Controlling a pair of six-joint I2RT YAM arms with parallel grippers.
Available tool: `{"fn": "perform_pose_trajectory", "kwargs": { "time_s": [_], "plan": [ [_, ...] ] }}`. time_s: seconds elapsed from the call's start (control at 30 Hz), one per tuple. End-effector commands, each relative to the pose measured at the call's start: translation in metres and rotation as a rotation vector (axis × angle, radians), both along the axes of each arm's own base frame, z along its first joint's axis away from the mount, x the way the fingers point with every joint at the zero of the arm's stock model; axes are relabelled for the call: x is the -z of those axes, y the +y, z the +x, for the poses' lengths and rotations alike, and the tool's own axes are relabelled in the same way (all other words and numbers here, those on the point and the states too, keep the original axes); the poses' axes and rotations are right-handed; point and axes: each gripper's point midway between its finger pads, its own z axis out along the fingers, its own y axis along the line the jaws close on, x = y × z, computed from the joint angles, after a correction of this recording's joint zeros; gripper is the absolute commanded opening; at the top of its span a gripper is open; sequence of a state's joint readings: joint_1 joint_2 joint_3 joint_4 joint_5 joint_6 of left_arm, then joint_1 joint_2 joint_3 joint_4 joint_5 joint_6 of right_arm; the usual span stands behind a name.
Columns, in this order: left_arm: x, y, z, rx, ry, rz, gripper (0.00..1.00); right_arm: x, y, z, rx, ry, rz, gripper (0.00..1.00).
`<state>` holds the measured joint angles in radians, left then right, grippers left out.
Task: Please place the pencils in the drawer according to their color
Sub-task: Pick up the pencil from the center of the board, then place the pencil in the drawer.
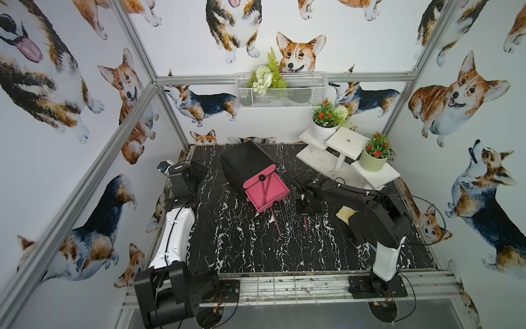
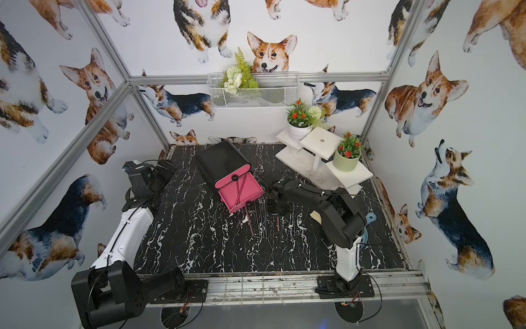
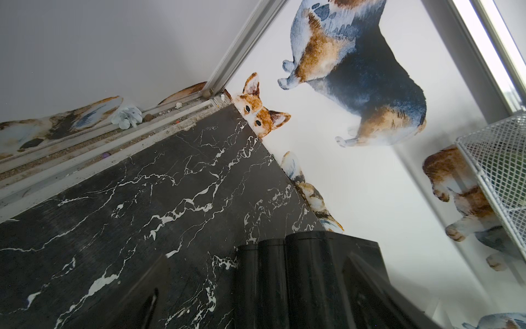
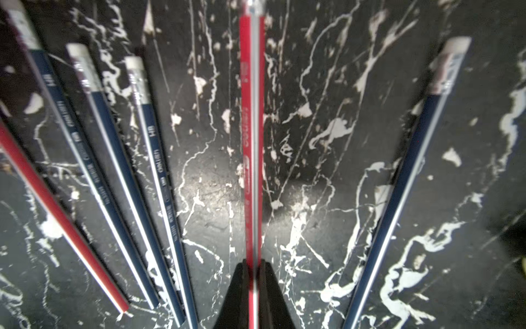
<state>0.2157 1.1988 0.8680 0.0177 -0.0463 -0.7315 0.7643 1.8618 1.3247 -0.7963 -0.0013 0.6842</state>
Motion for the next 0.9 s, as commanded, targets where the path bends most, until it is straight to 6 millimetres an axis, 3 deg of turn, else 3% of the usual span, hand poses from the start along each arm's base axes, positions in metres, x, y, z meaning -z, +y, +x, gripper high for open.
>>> {"fn": "perform_pose_trajectory", "kwargs": {
  "time_s": [0.0,0.33,0.5,0.63,0.87],
  "plan": [
    [-0.005,0.001,0.000,0.000,-0.010,0.017,1.00,-0.013,0.001,0.001,-0.007,-0.012,0.030,0.00],
    [-0.005,0.001,0.000,0.001,-0.010,0.017,1.00,-0.076,0.022,0.001,-0.016,-0.062,0.199,0.00],
    [-0.005,0.001,0.000,0.000,-0.011,0.017,1.00,-0.104,0.045,-0.002,-0.042,-0.049,0.337,0.00],
    [-0.006,0.001,0.000,0.000,-0.012,0.017,1.00,-0.116,0.068,-0.004,-0.065,-0.003,0.452,0.00],
    [-0.007,0.002,0.000,-0.002,-0.015,0.020,1.00,-0.120,0.100,-0.005,-0.084,0.091,0.583,0.00]
  ]
}}
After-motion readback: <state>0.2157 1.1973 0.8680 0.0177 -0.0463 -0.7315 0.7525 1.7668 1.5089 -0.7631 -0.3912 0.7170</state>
